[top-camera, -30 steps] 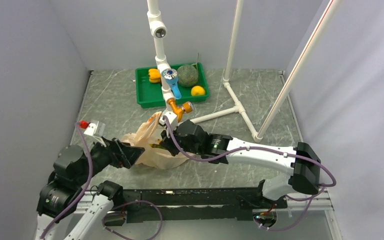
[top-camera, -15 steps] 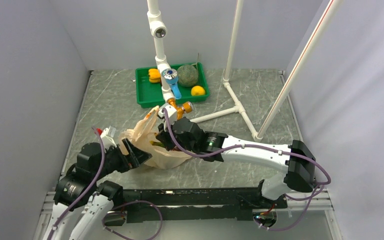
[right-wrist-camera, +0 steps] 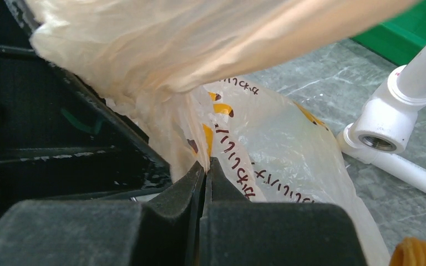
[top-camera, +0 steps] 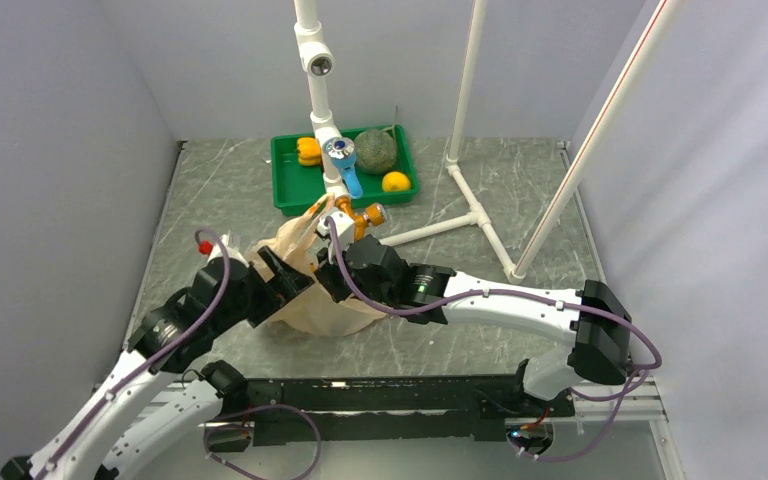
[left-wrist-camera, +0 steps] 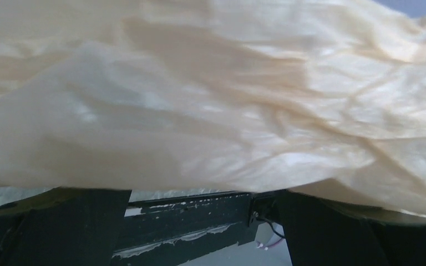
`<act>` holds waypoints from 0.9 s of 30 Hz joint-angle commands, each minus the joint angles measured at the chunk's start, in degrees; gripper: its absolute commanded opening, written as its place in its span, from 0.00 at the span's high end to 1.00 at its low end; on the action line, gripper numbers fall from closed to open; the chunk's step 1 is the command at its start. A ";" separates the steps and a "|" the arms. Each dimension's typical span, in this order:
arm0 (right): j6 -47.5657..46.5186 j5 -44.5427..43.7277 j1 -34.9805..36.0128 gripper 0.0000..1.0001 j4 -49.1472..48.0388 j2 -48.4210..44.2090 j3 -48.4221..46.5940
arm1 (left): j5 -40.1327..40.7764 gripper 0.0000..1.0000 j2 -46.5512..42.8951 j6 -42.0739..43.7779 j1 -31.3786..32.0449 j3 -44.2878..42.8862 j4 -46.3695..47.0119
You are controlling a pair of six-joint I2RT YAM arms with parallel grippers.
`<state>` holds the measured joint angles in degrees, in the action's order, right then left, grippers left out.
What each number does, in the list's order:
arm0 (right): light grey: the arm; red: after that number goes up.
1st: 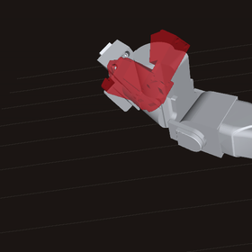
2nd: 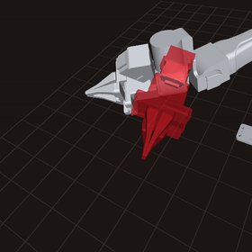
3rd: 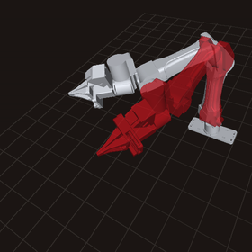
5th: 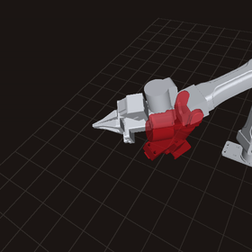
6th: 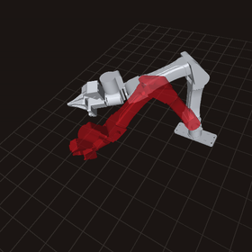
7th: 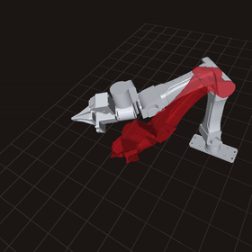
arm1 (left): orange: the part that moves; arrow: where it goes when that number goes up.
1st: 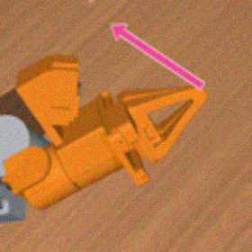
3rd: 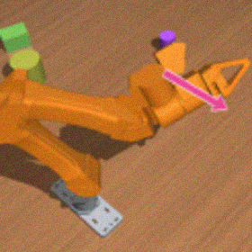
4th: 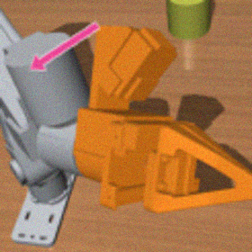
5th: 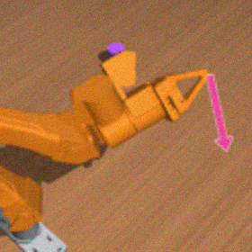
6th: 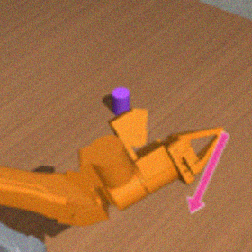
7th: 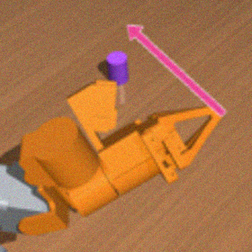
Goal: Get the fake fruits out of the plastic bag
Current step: Adjust the plastic bag at the center of the board.
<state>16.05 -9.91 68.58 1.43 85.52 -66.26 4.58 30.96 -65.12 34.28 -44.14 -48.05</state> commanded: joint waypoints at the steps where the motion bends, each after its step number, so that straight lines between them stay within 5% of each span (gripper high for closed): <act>1: -0.46 -0.48 0.33 1.00 -1.82 -0.11 -1.50 | 7.37 0.01 7.25 -2.91 4.65 -6.52 4.35; 7: -0.62 -1.56 0.30 1.00 -1.07 -0.82 -1.58 | 13.99 0.01 5.06 -2.81 7.83 -5.01 5.47; 17: -0.77 -0.96 0.30 1.00 -1.70 -0.75 -1.67 | 9.38 0.01 2.22 3.90 7.93 -2.98 14.74; 27: -0.50 -0.39 0.25 1.00 -2.91 -3.75 -0.74 | 18.24 0.10 10.64 2.84 7.94 -6.32 2.59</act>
<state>15.66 -10.37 68.69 1.63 85.36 -66.26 17.58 36.56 -63.66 42.09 -46.78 -40.14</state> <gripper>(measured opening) 0.007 0.920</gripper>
